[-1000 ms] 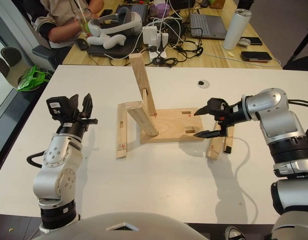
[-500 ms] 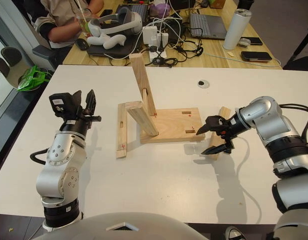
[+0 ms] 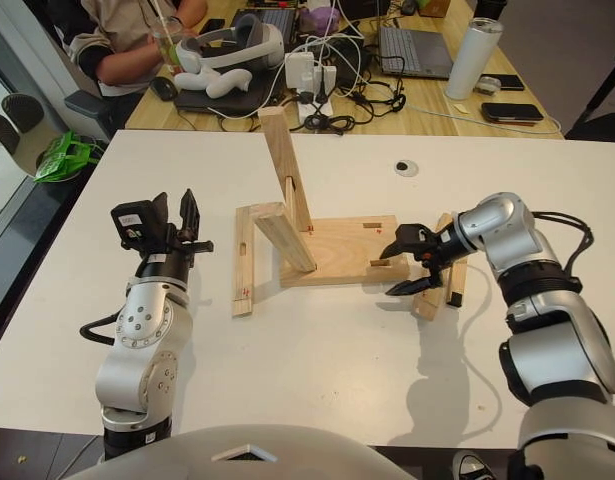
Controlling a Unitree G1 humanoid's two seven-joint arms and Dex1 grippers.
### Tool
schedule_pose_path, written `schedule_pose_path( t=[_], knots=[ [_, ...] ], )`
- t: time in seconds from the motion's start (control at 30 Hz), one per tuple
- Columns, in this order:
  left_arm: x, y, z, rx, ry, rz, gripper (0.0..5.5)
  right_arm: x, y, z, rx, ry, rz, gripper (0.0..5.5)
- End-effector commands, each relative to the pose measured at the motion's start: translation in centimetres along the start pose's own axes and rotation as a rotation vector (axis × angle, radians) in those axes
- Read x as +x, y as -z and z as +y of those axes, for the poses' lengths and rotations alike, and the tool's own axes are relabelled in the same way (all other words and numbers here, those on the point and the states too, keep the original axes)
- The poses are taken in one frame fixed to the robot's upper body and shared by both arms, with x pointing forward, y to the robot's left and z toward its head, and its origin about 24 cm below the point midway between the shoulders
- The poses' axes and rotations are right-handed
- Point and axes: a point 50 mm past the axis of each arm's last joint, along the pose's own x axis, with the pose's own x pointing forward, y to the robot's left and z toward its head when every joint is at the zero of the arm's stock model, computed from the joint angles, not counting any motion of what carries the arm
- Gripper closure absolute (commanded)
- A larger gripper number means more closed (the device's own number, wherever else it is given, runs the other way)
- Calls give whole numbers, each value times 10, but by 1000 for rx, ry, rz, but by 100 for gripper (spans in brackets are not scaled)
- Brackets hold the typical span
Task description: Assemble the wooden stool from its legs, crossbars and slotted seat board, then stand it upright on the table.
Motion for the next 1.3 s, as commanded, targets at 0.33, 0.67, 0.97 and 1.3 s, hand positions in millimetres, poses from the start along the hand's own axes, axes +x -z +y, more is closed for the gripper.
schedule_pose_path(
  t=[0.33,0.67,0.97,1.3],
  knots=[
    [0,-1,-6,-73,-29,-5,360,-5,19,0,142,-59,133,194],
    [7,-4,-1,-52,-18,-12,360,65,-27,-8,407,51,-130,352],
    [10,-6,4,-40,-23,-13,360,97,-67,20,618,124,-186,433],
    [11,-6,12,-45,-61,-12,360,88,-59,29,702,405,-151,439]
  ],
)
